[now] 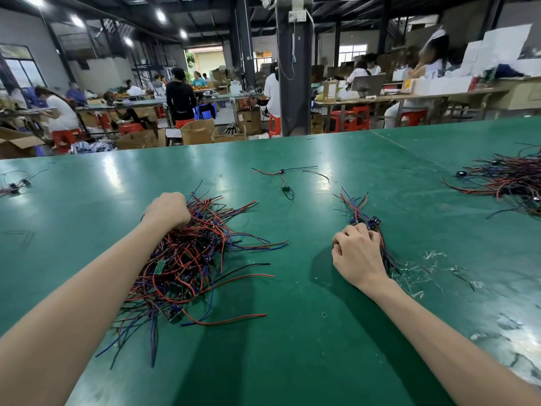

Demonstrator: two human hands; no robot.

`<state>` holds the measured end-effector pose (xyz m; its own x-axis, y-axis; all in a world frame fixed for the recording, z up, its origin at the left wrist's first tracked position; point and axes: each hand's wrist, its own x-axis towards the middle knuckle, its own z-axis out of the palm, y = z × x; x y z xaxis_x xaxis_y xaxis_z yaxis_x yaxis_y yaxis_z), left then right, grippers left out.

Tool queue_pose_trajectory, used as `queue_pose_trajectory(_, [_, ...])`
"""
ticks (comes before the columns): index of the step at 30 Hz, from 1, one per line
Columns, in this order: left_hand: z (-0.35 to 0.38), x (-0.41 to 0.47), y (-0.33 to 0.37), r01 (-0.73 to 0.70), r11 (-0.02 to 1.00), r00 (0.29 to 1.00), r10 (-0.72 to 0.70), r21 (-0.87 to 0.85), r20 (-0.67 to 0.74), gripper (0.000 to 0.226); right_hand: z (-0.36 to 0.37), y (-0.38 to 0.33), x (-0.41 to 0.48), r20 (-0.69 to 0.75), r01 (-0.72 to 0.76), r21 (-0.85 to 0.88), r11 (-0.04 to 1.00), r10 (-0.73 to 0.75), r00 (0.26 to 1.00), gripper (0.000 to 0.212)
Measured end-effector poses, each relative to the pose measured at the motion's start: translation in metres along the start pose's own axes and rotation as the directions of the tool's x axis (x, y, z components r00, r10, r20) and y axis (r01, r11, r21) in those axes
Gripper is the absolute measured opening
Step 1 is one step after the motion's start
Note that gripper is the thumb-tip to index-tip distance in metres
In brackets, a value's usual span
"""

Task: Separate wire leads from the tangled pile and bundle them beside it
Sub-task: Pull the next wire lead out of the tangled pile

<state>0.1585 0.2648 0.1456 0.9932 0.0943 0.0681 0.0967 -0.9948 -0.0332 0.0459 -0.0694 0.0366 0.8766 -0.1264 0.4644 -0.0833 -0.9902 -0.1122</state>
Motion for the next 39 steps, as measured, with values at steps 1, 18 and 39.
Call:
queue_pose_trajectory(1, [-0.004,-0.003,0.002,-0.001,0.999,1.000,0.000,-0.032,-0.019,0.020,0.000,0.000,0.000,-0.002,-0.001,0.005,1.000,0.001,1.000,0.021])
queue_pose_trajectory(18, [-0.003,-0.017,0.002,-0.218,0.941,0.975,0.223,-0.258,-0.011,0.017,-0.001,0.002,0.000,-0.006,0.000,0.053,0.999,0.001,1.000,0.020])
queue_pose_trajectory(39, [-0.044,-0.048,0.005,-0.330,0.510,0.873,-0.155,-0.794,-0.462,0.006,-0.005,-0.001,-0.002,-0.017,0.003,0.048,0.999,-0.003,1.000,0.020])
